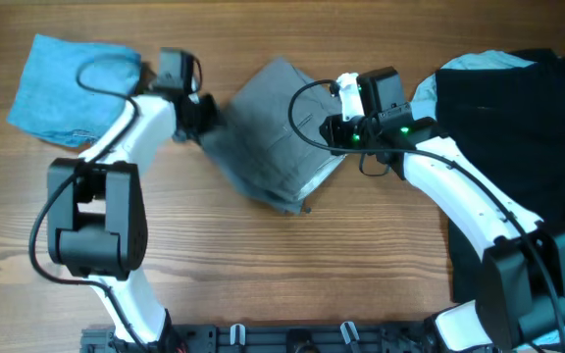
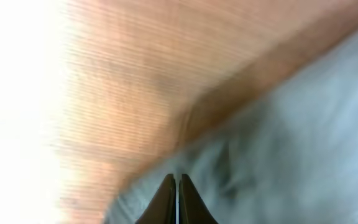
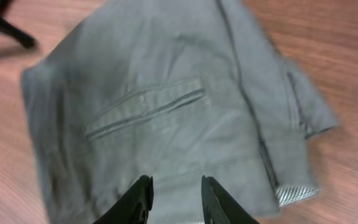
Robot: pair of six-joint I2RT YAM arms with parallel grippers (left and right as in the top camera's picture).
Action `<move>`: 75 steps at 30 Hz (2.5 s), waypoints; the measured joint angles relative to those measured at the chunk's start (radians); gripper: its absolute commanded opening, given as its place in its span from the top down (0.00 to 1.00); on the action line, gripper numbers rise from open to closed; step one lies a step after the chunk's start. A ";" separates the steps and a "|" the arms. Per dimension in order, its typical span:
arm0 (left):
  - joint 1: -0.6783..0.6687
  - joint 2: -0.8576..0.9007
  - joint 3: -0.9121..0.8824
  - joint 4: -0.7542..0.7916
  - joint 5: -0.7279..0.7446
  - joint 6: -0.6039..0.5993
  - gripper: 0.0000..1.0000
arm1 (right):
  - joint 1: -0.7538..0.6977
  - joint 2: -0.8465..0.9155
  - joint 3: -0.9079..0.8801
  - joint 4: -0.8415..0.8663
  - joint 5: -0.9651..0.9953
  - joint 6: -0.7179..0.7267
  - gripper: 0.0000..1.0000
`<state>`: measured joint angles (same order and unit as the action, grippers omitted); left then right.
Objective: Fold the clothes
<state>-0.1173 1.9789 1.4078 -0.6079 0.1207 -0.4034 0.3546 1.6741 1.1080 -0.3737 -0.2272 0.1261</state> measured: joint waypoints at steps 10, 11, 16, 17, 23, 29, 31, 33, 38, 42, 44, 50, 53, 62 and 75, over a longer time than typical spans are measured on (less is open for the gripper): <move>0.000 -0.004 0.322 -0.597 0.043 0.044 0.02 | -0.001 0.241 0.003 0.031 0.128 0.028 0.95; 0.000 -0.004 0.323 -0.644 0.098 0.068 0.00 | -0.001 0.241 0.003 0.031 0.128 0.031 0.95; -0.001 -0.070 0.323 -0.756 0.166 0.109 0.00 | -0.001 0.241 0.007 0.011 0.129 0.031 0.94; -0.001 -0.093 0.315 -0.772 0.155 0.102 0.00 | -0.001 0.241 0.008 0.008 0.130 0.031 0.94; -0.001 -0.112 0.003 -0.504 0.249 0.042 0.00 | -0.001 0.241 0.011 -0.001 0.132 0.031 0.92; -0.020 -0.111 -0.262 -0.154 0.386 -0.147 0.00 | -0.001 0.242 0.011 -0.002 0.134 0.031 0.91; -0.040 -0.126 -0.348 0.018 0.428 -0.263 0.00 | -0.001 0.243 0.012 -0.002 0.134 0.031 0.91; -0.067 -0.150 -0.407 0.158 0.456 -0.360 0.00 | -0.001 0.243 0.012 -0.002 0.134 0.031 0.91; -0.129 -0.107 -0.460 0.547 0.466 -0.515 0.35 | -0.001 0.243 0.012 0.001 0.134 0.031 0.92; -0.132 -0.076 -0.465 0.588 0.391 -0.514 0.77 | -0.001 0.243 0.012 -0.002 0.134 0.031 0.94; -0.132 -0.068 -0.469 0.588 0.370 -0.460 0.96 | -0.001 0.243 0.013 -0.010 0.134 0.031 0.94; -0.111 -0.083 -0.426 0.351 0.428 -0.163 0.96 | 0.001 0.175 0.003 -0.200 0.130 0.031 0.93; -0.058 -0.134 -0.306 0.066 0.427 -0.030 0.96 | 0.000 0.035 -0.004 -0.209 0.135 0.031 0.88; 0.213 -0.220 0.121 0.253 0.406 0.190 0.96 | 0.000 -0.299 -0.004 -0.195 0.087 0.031 0.87; 0.724 -0.073 0.124 -0.034 0.283 0.079 0.00 | 0.000 -0.299 -0.004 -0.206 0.025 0.031 0.79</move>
<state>0.6071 1.9057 1.5318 -0.6415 0.4038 -0.3244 0.3546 1.3746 1.1038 -0.5797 -0.2020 0.1570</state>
